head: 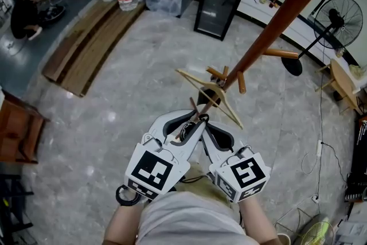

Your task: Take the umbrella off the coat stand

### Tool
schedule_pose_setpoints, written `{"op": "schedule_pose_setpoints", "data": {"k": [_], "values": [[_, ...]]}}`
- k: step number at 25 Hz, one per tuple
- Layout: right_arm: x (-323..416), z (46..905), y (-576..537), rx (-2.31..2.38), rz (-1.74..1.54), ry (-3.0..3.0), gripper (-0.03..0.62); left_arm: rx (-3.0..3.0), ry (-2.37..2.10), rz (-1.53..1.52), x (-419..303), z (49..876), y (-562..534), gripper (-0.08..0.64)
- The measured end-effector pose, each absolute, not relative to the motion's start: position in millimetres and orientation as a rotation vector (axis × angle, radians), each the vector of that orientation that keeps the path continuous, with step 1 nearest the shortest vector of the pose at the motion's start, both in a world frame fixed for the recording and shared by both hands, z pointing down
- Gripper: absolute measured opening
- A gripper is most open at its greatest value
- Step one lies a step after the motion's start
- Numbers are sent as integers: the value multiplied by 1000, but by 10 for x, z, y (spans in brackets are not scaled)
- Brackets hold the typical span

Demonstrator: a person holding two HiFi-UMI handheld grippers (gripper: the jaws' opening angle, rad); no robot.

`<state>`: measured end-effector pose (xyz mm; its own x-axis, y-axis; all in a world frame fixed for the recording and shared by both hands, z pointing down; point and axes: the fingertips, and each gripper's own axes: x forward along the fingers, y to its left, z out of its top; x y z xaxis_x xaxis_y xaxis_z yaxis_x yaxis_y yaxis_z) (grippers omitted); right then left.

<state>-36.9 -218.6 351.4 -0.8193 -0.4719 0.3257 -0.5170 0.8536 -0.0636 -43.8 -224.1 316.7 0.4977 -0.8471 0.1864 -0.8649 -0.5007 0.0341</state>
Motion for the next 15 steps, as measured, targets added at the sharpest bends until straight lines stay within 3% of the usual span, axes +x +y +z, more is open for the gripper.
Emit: {"op": "schedule_pose_setpoints", "data": {"k": [15], "values": [[-781, 3463, -1870, 586, 165, -2780, 3, 2568, -1634, 179, -827, 3076, -1949, 32]]}}
